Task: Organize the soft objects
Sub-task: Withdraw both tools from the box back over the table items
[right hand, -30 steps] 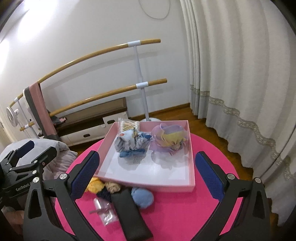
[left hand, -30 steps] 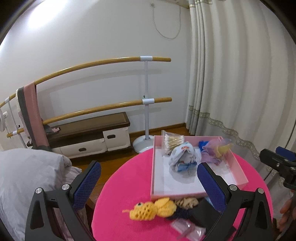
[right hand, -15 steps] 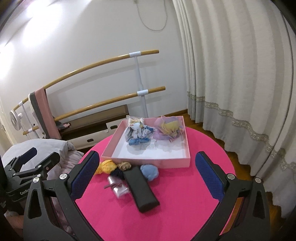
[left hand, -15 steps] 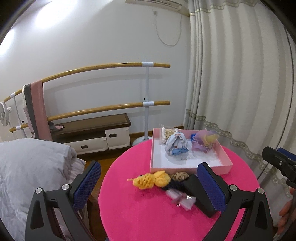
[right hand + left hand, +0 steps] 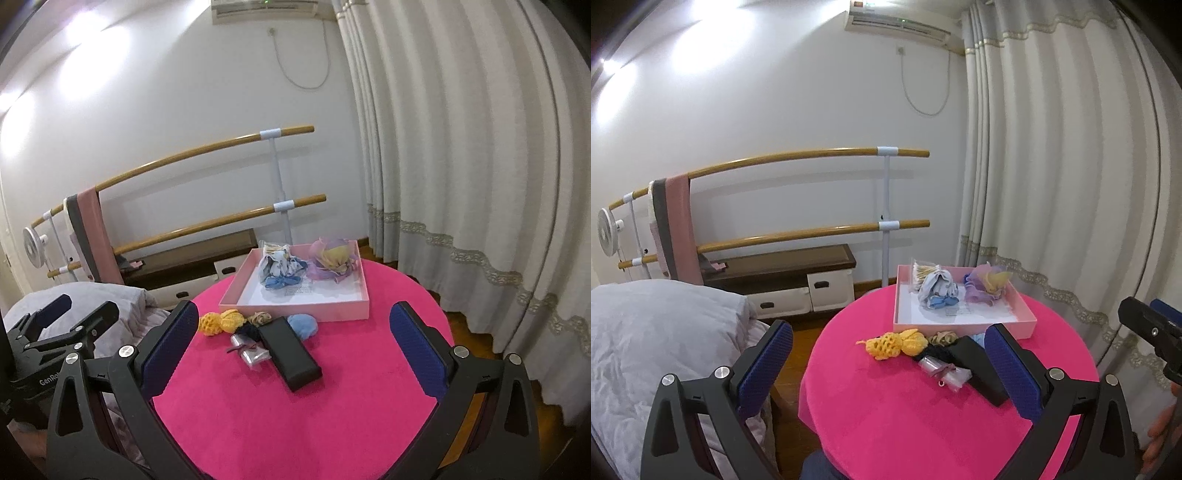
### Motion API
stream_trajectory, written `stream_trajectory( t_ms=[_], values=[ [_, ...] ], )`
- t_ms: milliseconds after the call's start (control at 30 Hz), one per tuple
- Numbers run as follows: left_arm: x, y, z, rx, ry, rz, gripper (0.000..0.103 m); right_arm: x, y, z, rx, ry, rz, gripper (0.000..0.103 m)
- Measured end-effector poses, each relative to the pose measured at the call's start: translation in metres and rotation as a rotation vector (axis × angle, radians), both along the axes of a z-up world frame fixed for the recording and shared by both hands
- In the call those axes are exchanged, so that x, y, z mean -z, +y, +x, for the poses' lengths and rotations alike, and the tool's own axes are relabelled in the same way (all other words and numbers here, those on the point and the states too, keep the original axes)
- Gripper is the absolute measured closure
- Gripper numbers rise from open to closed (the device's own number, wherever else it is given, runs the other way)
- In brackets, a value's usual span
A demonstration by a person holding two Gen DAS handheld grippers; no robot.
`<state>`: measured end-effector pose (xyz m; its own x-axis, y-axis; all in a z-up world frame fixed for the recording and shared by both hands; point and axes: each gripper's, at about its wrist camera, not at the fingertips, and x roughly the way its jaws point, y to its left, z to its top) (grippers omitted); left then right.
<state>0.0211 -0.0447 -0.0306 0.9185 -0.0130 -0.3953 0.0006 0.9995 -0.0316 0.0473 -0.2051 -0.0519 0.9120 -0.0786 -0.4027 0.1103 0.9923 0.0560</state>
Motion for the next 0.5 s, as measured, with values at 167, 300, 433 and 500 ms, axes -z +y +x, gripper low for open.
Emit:
stream_trajectory(
  t_ms=[167,300,433,500],
  values=[
    [0.010,-0.004,-0.024,0.013,0.000,0.014,0.000,0.006,0.004,-0.013,-0.004,0.003,-0.023,0.000],
    [0.014,-0.005,-0.030,0.022,0.010,0.015,0.000,0.013,0.003,-0.011,-0.005,0.021,-0.016,0.000],
    [0.019,-0.005,-0.030,0.025,0.023,0.009,0.000,0.019,0.002,-0.009,-0.006,0.039,-0.014,0.000],
    [0.022,-0.005,-0.025,0.022,0.033,0.008,0.000,0.024,0.001,-0.007,-0.005,0.050,-0.014,0.000]
  ],
)
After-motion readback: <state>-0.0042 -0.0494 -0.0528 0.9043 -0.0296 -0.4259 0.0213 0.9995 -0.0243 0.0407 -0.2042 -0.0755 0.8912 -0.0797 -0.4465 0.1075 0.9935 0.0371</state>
